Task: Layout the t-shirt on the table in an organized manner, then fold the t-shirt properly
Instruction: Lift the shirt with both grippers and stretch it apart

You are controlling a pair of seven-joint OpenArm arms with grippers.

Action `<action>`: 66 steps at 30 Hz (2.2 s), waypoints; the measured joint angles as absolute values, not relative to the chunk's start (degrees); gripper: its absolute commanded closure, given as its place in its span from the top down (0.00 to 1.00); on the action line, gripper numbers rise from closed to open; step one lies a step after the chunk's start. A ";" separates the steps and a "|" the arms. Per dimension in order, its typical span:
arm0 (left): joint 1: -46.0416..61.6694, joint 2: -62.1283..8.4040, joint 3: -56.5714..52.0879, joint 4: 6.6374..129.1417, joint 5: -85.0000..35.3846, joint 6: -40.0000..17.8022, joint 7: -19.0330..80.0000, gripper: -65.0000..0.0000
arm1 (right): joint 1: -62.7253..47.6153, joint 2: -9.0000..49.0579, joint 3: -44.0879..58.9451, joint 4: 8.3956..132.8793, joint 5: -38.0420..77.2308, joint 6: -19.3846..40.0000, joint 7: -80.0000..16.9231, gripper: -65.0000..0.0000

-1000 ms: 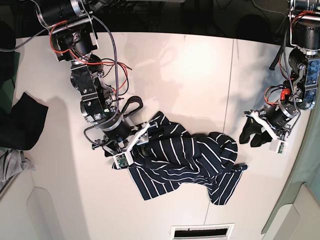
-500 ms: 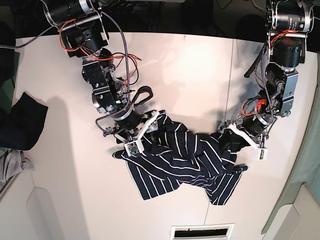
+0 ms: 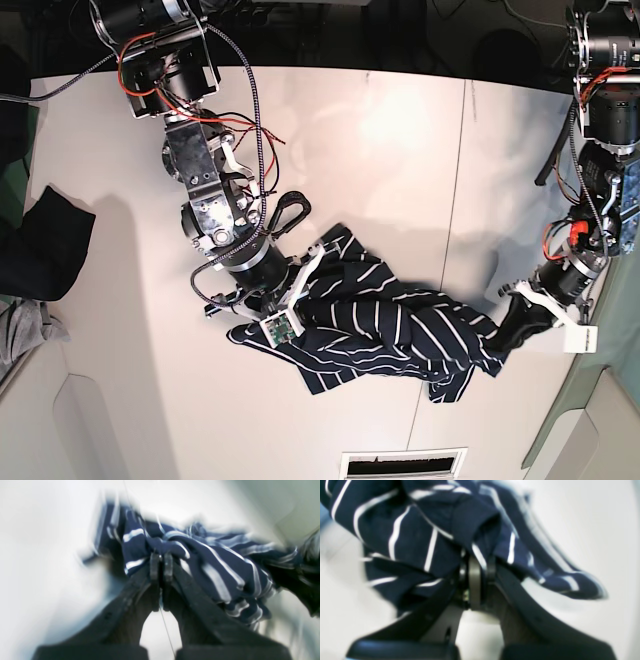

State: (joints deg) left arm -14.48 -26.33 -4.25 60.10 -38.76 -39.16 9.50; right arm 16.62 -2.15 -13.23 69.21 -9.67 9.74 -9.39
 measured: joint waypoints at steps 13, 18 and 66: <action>-3.20 -34.46 -13.13 98.43 -55.46 -39.62 27.31 0.00 | 14.61 3.20 -13.23 107.68 -4.51 10.98 -36.21 0.00; 0.49 -34.44 -18.72 106.32 -55.07 -38.63 32.18 0.00 | 10.20 3.97 -13.15 114.63 -4.67 11.14 -35.48 0.00; 3.77 -33.43 -15.49 95.90 -56.21 -39.27 38.70 0.00 | 16.03 3.73 -0.27 81.49 2.79 14.94 -30.70 0.59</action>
State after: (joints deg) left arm 3.77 -33.43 -15.49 95.90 -56.21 -39.27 38.70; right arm 16.03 3.73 -0.27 81.49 2.79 14.94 -30.70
